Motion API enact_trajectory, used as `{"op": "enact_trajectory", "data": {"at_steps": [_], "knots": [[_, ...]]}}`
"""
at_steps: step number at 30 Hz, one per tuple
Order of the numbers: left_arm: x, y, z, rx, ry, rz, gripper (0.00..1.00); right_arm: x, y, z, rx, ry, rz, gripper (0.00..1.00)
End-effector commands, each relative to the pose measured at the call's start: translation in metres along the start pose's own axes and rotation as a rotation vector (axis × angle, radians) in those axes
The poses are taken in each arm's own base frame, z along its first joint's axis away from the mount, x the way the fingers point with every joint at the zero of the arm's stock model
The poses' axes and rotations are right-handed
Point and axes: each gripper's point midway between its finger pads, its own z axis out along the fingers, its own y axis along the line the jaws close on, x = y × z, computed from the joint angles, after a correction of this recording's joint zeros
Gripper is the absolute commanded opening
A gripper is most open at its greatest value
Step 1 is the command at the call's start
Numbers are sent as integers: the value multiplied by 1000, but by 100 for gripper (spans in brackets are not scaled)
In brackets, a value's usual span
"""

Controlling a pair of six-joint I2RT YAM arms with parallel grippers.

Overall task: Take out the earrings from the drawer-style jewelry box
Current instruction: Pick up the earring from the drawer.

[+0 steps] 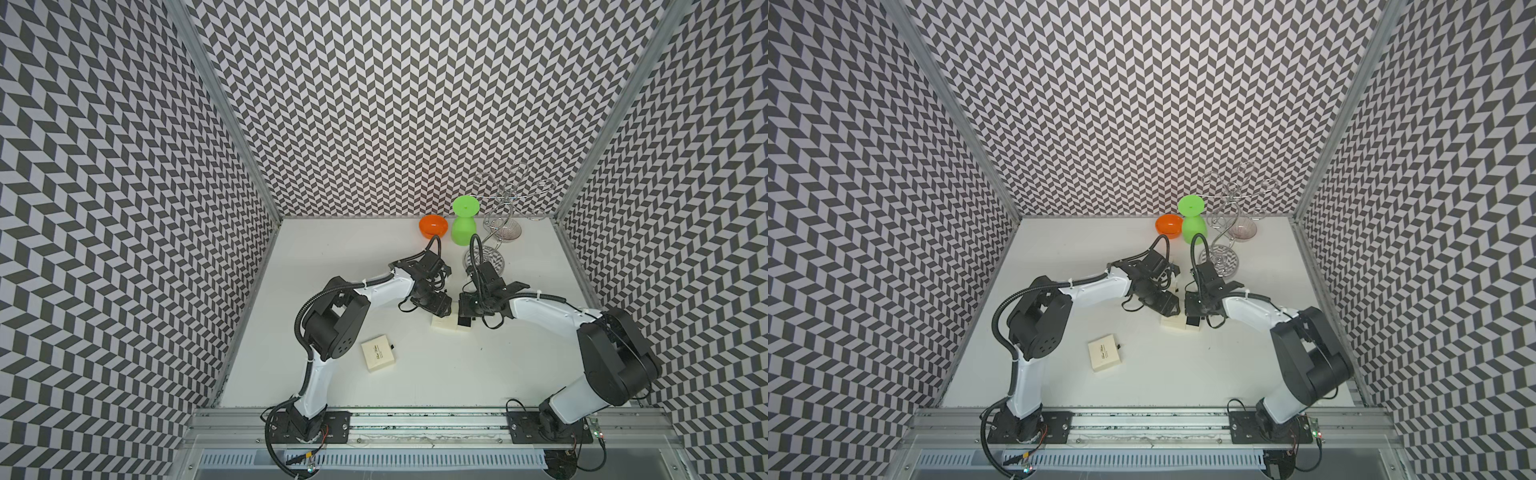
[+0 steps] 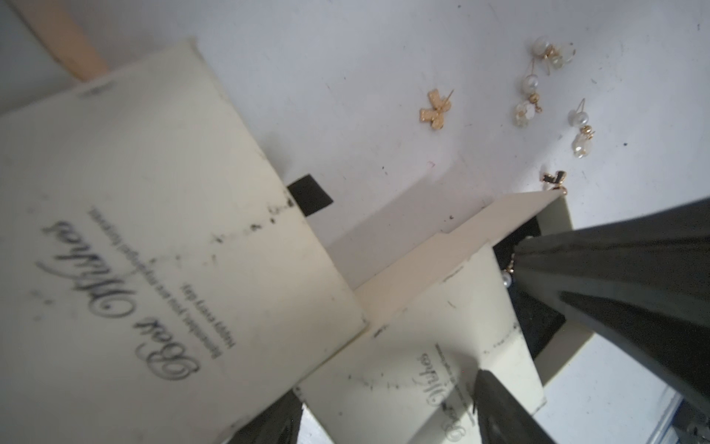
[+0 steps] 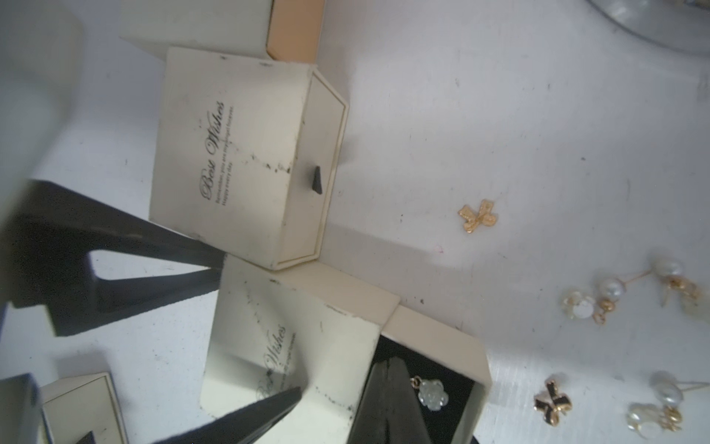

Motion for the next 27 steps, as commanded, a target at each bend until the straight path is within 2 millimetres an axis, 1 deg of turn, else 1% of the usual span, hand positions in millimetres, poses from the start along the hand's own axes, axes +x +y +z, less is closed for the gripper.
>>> {"op": "enact_trajectory", "data": {"at_steps": [1,4,7,12,18,24,27], "knots": [[28,29,23,-117,99,-15,71,-14,-3,-11,21,-48,-5,9],[29,29,23,-117,99,-14,71,-13,-8,-9,52,-41,-7,19],[28,28,23,-118,95,-12,71,-11,-16,-6,95,-30,-23,22],[29,29,24,-117,99,-14,71,-6,-16,-5,103,-11,-37,24],[28,28,24,-113,99,-13,71,2,-11,0,98,8,-69,25],[29,28,24,-111,102,-14,71,1,-2,5,50,5,-68,25],[28,28,24,-112,99,-13,71,4,-1,7,37,18,-73,25]]}}
